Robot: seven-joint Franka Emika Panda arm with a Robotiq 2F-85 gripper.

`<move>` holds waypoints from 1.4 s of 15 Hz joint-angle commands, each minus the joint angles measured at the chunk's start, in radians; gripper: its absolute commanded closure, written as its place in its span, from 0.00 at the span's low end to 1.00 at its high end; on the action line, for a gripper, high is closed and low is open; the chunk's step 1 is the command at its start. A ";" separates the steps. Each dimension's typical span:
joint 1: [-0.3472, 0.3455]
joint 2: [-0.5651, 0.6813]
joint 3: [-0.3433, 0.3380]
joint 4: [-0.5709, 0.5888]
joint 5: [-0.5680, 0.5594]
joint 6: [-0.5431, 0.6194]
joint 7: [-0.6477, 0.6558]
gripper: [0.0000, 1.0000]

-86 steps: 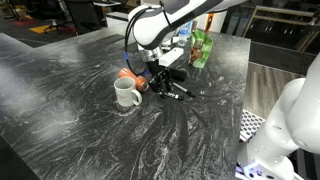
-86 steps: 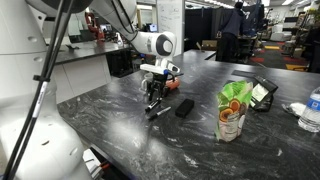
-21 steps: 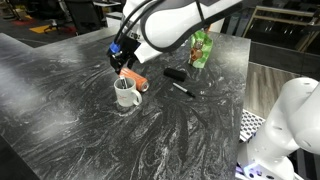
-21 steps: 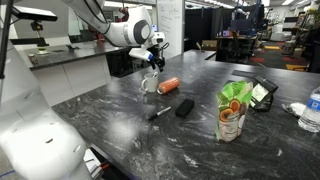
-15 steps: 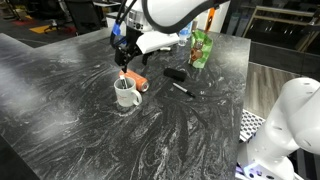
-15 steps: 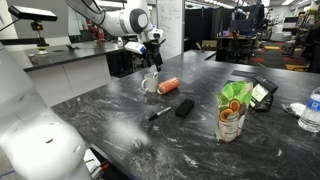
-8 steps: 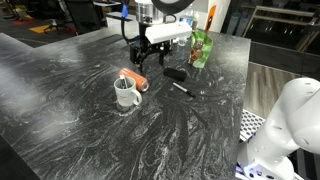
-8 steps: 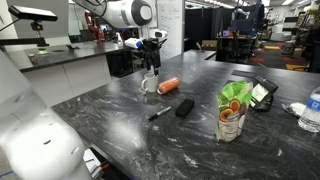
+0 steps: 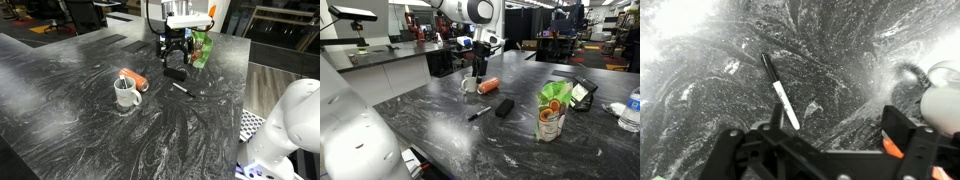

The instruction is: Move the whiteboard eraser from the cup and place a marker in the cup

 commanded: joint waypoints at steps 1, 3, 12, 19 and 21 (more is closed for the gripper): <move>-0.036 0.059 -0.013 0.011 0.024 -0.076 -0.011 0.00; -0.044 0.105 -0.023 0.023 0.025 -0.118 -0.017 0.00; -0.038 0.242 -0.037 0.013 -0.063 -0.077 -0.235 0.00; -0.040 0.271 -0.048 0.026 -0.033 0.006 -0.499 0.00; -0.042 0.284 -0.051 0.041 -0.026 -0.005 -0.541 0.00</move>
